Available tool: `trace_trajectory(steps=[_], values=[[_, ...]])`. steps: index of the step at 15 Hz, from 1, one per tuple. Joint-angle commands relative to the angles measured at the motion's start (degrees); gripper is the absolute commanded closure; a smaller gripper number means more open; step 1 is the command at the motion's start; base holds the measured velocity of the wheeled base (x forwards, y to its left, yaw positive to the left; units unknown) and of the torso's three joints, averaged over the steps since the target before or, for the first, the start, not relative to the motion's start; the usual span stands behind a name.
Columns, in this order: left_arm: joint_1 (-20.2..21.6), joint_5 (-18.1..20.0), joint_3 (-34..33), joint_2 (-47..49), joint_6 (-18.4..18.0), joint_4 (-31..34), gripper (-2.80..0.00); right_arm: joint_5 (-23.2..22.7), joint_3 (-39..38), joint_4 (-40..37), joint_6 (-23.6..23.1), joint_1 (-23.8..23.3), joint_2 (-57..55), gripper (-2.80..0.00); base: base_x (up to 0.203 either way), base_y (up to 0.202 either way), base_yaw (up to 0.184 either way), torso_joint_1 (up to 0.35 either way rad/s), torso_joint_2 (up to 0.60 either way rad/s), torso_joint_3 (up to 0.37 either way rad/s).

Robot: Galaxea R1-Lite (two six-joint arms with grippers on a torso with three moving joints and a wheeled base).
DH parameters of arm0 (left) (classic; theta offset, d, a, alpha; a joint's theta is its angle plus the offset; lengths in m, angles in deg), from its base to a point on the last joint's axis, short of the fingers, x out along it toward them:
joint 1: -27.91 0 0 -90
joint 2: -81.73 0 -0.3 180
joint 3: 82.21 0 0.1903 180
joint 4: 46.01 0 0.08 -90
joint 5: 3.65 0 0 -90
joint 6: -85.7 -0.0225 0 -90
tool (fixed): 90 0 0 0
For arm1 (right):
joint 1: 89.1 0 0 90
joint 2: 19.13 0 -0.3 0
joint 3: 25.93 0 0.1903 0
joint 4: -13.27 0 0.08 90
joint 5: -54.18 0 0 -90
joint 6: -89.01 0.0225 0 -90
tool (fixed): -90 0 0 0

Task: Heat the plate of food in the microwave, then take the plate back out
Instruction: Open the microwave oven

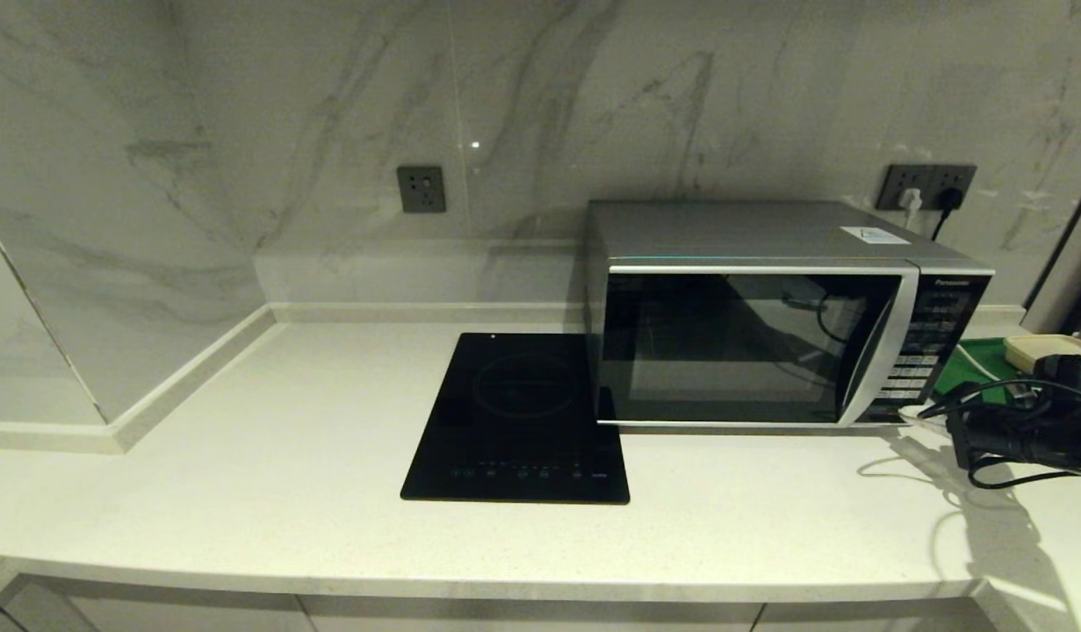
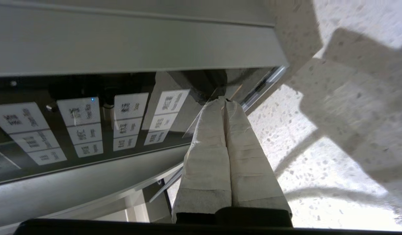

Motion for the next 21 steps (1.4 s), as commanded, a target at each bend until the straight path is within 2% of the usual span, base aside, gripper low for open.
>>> trace_trajectory(steps=[1,4,6,10,14,16,17,19,21], values=[[0.04,-0.04,-0.01,-0.08,0.02,-0.02,0.0,0.61,0.11,0.33,0.2,0.03,-0.76,0.0,0.0,0.0,0.0,0.0,0.0,0.0],[0.04,-0.04,-0.01,-0.07,0.02,-0.02,0.0,1.02,-1.56,0.33,0.07,0.03,0.11,0.0,0.0,0.0,0.0,0.0,0.0,0.0],[0.04,-0.04,-0.01,-0.09,0.02,-0.02,0.0,0.81,-6.89,0.38,-1.11,0.03,4.73,0.0,0.0,0.0,0.0,0.0,0.0,0.0],[0.04,-0.04,-0.01,-0.08,0.02,-0.02,0.0,-2.04,-22.51,0.36,-9.35,-0.61,18.97,0.0,0.0,0.0,0.0,0.0,0.0,0.0],[0.04,-0.04,-0.01,-0.04,0.02,-0.02,0.0,-5.24,-34.24,-2.46,-15.51,-0.98,39.88,0.0,0.0,0.0,0.0,0.0,0.0,0.0],[0.02,-0.04,-0.01,-0.03,0.02,-0.02,0.0,-5.53,-35.95,-10.76,-22.03,-0.96,50.69,0.0,0.0,0.0,0.0,0.0,0.0,0.0],[0.04,-0.04,-0.01,0.0,0.02,-0.02,0.0,-5.34,-35.61,-18.14,-26.68,-0.95,56.35,0.0,0.0,0.0,0.0,0.0,0.0,0.0],[0.04,-0.04,-0.01,-0.06,0.02,-0.02,0.0,-3.09,-32.14,-38.4,-36.94,-0.92,65.99,0.0,0.0,0.0,0.0,0.0,0.0,0.0],[0.04,-0.04,-0.01,-0.09,0.02,-0.02,0.0,0.62,-24.32,-57.21,-47.85,-0.93,74.12,0.0,0.0,0.0,0.0,0.0,0.0,0.0]])
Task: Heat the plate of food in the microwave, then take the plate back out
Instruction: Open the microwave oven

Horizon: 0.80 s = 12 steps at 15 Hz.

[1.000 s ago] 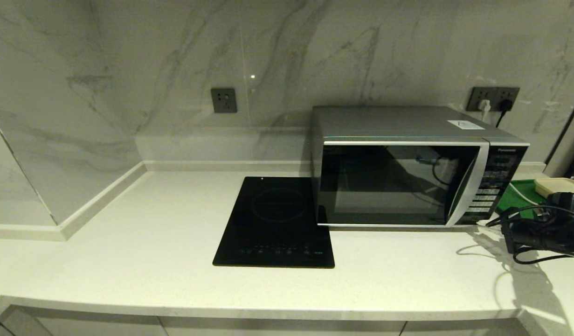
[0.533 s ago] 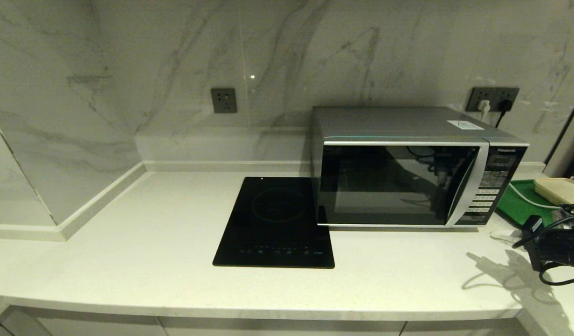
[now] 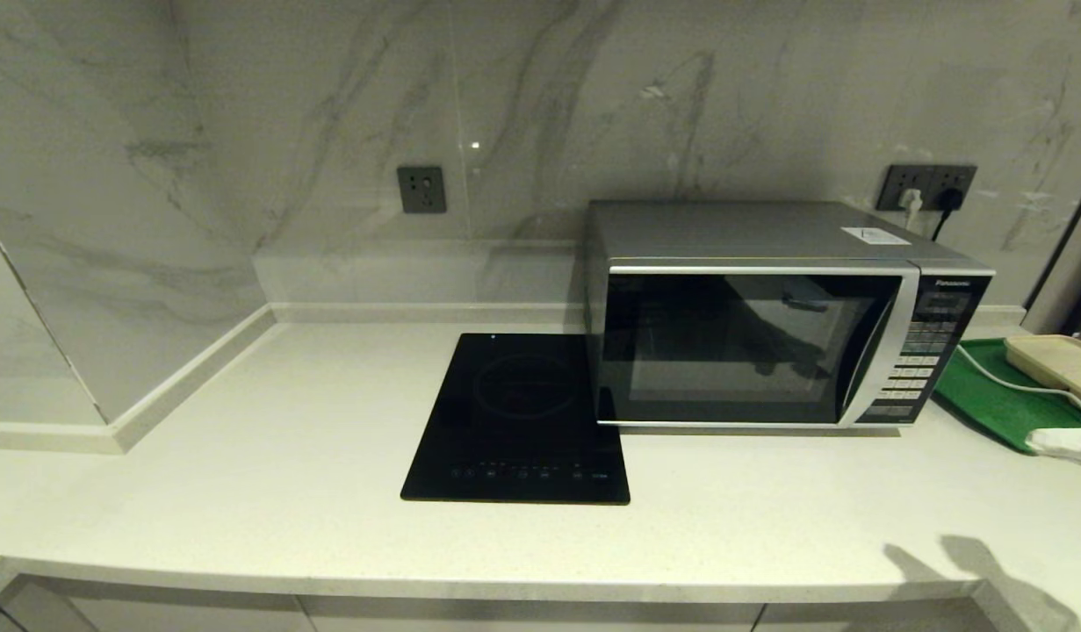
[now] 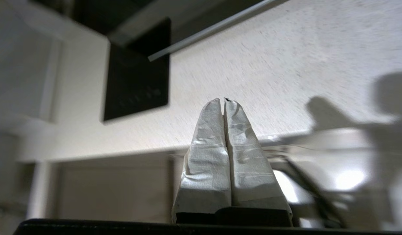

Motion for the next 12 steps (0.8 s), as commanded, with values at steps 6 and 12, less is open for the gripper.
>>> trace_trajectory(steps=[6,12], values=[[0.04,-0.02,-0.01,0.0,0.04,-0.02,0.0,4.29,32.44,-65.5,-25.19,1.38,27.57,0.0,0.0,0.0,0.0,0.0,0.0,0.0],[0.03,-0.02,-0.01,-0.08,0.04,-0.02,0.0,11.33,48.26,-74.9,-25.38,11.71,44.35,0.0,0.0,0.0,0.0,0.0,0.0,0.0]])
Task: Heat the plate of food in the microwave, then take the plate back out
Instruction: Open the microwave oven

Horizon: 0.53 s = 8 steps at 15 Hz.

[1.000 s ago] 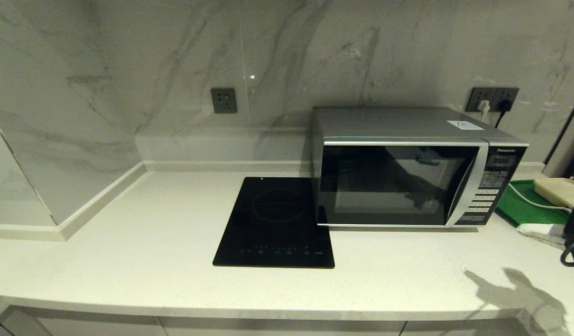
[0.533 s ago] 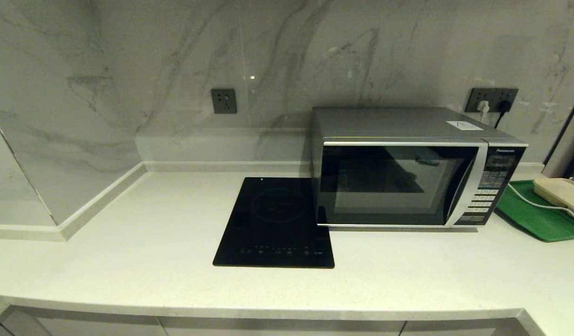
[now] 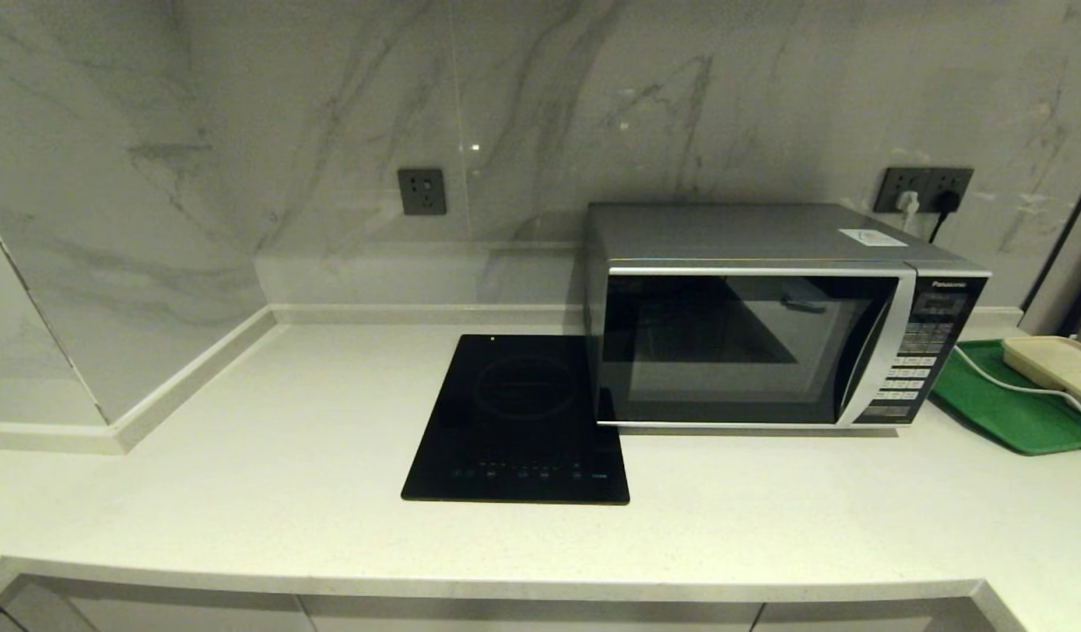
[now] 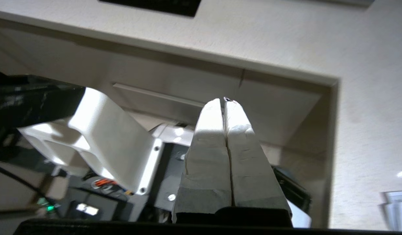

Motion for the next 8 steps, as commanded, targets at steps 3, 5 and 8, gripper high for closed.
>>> trace_trajectory(steps=[3,5,8], values=[[-0.05,-0.02,-0.01,-0.01,0.04,-0.02,0.0,17.76,11.6,-0.74,6.6,15.49,8.57,0.0,0.0,0.0,0.0,0.0,0.0,0.0],[0.01,-0.02,-0.01,-0.01,0.04,-0.02,0.0,24.27,13.15,-0.76,11.13,19.57,13.52,0.0,0.0,0.0,0.0,0.0,0.0,0.0],[0.02,-0.02,-0.01,-0.09,0.04,-0.02,0.0,25.66,10.7,-0.77,13.61,20.44,21.32,0.0,0.0,0.0,0.0,0.0,0.0,0.0]])
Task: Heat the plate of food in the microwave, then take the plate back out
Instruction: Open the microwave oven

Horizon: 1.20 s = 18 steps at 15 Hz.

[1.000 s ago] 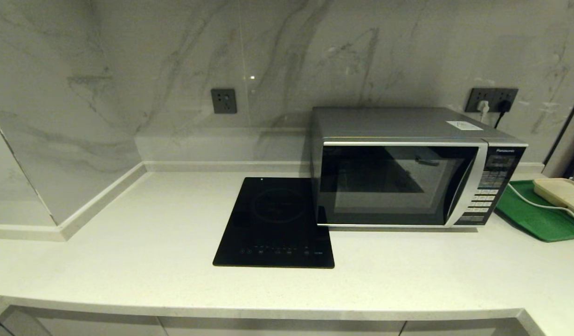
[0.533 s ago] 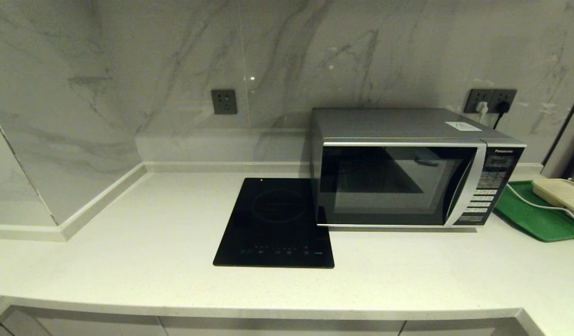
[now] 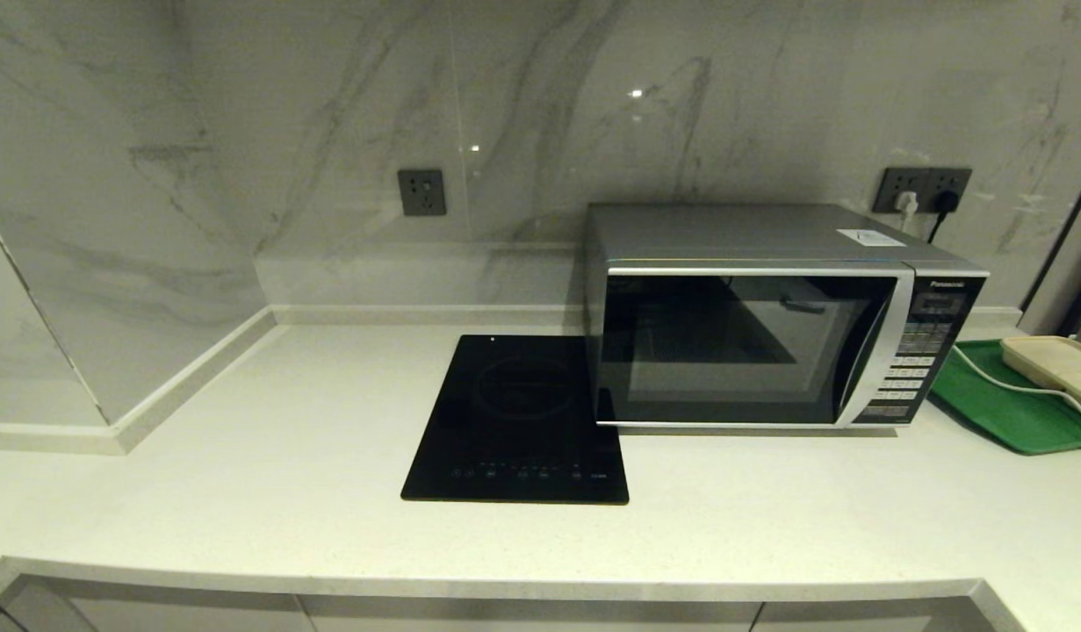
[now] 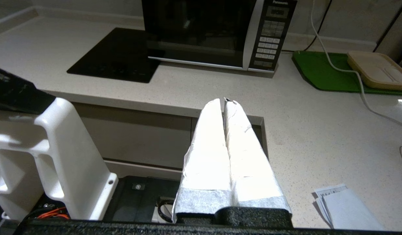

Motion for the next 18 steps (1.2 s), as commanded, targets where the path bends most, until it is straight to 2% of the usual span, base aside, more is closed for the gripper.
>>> trace_trajectory(steps=[1,3,4,8,10,12,18], values=[[0.04,-0.02,-0.01,-0.09,0.04,-0.03,0.0,0.02,-3.56,-0.48,0.48,1.28,7.9,0.0,0.0,0.0,0.0,0.0,0.0,0.0],[0.04,-0.02,-0.01,-0.08,0.04,-0.03,0.0,-0.01,-9.89,-0.48,0.53,1.94,12.69,0.0,0.0,0.0,0.0,0.0,0.0,0.0],[0.04,-0.02,-0.01,-0.09,0.04,-0.03,0.0,-0.07,-15.43,0.23,0.38,2.04,15.46,0.0,0.0,0.0,0.0,0.0,0.0,0.0],[0.04,-0.02,-0.01,0.0,0.04,-0.03,0.0,0.04,-33.49,10.73,2.02,2.27,19.41,0.0,0.0,0.0,0.0,0.0,0.0,0.0],[0.04,-0.02,-0.01,0.0,0.04,-0.03,0.0,0.07,-43.58,18.86,4.01,2.28,19.64,0.0,0.0,0.0,0.0,0.0,0.0,0.0],[0.04,-0.02,-0.01,-0.05,0.04,-0.03,0.0,0.74,-56.32,32.52,5.18,2.29,19.73,0.0,0.0,0.0,0.0,0.0,0.0,0.0],[0.04,-0.02,-0.01,0.0,0.04,-0.03,0.0,4.24,-94.16,80.89,5.39,2.28,19.8,0.0,0.0,0.0,0.0,0.0,0.0,0.0]])
